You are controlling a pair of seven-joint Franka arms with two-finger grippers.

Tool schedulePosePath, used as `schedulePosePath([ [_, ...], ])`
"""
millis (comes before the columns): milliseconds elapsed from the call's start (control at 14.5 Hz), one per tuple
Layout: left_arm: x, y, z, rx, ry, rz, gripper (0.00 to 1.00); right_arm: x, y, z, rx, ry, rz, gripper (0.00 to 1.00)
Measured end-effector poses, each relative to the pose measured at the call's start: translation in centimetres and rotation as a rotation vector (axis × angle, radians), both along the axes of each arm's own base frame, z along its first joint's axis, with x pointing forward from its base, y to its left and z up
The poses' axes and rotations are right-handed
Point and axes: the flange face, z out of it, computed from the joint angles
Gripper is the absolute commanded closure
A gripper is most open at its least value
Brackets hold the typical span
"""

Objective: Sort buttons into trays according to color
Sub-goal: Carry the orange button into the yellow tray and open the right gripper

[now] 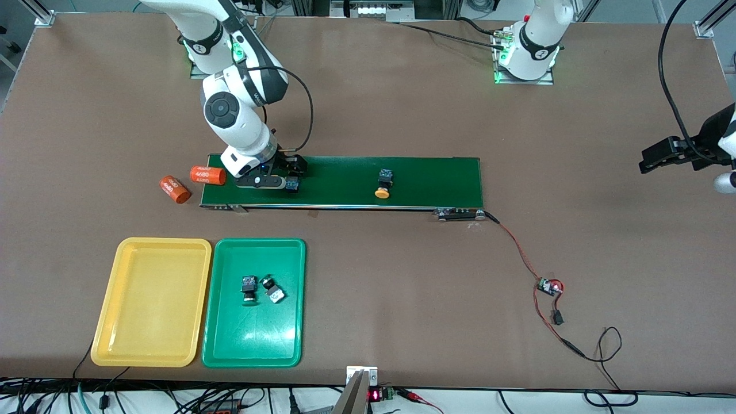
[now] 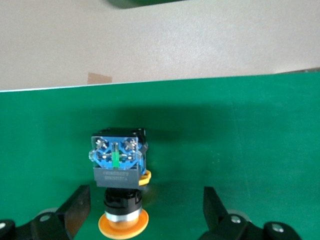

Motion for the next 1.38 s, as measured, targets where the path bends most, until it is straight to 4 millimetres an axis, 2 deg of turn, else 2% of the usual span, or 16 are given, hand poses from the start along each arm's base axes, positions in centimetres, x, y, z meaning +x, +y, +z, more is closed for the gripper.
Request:
schedulePosePath([
  [69,0.0,0.4,-0.1,0.001,0.002,0.007,0.0,0.1,-0.2,-0.1,-0.001,0.001,-0.001,0.04],
  [276,0.0,0.7,-0.2,0.001,0.003,0.01,0.0,0.4,-0.7,-0.9,-0.002,0.003,-0.006,0.29],
  [484,0.0,0.4,-0.2,0.001,0.003,0.005,0.0,0.4,-0.9,-1.8,-0.006,0.008,-0.002,0.72],
  [553,0.0,0.4,-0.2,0.001,0.003,0.004,0.0,0.6,-1.2,-1.8,-0.006,0.007,0.0,0.8],
  [691,0.0,0.4,-0.2,0.001,0.003,0.004,0.0,1.0,-1.6,-1.6,-0.004,0.001,0.001,0.82],
  [829,0.0,0.3,-0.2,0.001,0.003,0.003,0.0,2.2,-2.0,-0.6,0.008,-0.027,0.022,0.82],
  [1036,0.0,0.2,-0.1,0.001,0.003,0.002,0.0,6.9,-4.0,3.0,0.04,-0.122,0.023,0.82],
  [1106,0.0,0.2,-0.1,0.001,0.003,0.001,0.0,8.9,-5.4,4.5,0.037,-0.165,0.036,0.82],
  [1244,0.0,-0.2,-0.1,0.0,0.003,-0.006,0.0,13.2,-9.3,6.4,-0.03,-0.241,0.086,0.82],
  [1382,0.0,-0.6,-0.1,-0.001,0.003,-0.014,0.0,17.0,-13.5,6.4,-0.118,-0.259,0.136,0.82],
])
